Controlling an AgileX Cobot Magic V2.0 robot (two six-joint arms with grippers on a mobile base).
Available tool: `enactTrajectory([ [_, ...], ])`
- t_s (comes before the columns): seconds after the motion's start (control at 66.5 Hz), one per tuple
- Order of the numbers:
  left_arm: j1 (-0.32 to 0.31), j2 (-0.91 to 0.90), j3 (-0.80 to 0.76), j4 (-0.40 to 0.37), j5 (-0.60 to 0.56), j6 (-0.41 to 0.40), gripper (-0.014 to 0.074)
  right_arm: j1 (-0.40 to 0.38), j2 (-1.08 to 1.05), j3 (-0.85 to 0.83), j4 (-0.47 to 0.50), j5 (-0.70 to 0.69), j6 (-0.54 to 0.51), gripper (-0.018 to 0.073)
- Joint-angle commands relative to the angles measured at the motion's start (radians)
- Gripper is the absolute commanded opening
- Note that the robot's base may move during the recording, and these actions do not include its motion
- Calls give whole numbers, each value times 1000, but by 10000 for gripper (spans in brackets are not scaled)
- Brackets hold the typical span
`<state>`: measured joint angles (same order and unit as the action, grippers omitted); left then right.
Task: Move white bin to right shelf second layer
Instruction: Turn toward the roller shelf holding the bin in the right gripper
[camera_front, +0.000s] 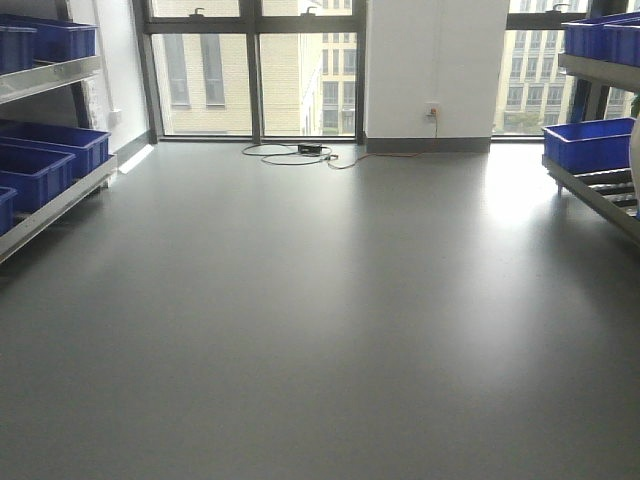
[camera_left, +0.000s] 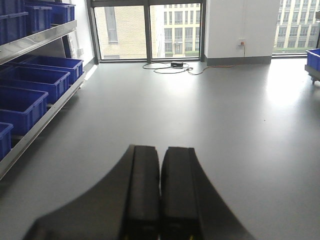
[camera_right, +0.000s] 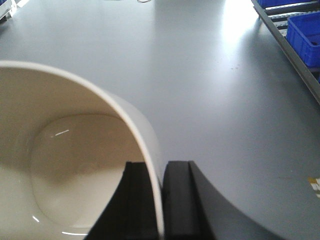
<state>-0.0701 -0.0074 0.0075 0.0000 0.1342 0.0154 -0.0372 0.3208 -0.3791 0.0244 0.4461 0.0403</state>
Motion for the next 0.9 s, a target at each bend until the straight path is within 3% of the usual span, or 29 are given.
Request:
enactTrajectory([
  [0.0, -7, -16, 37, 0, -86, -3, 85, -2, 5, -31, -2, -98, 5, 48],
  [0.888, -7, -16, 37, 0, -86, -3, 85, -2, 5, -31, -2, -98, 5, 48],
])
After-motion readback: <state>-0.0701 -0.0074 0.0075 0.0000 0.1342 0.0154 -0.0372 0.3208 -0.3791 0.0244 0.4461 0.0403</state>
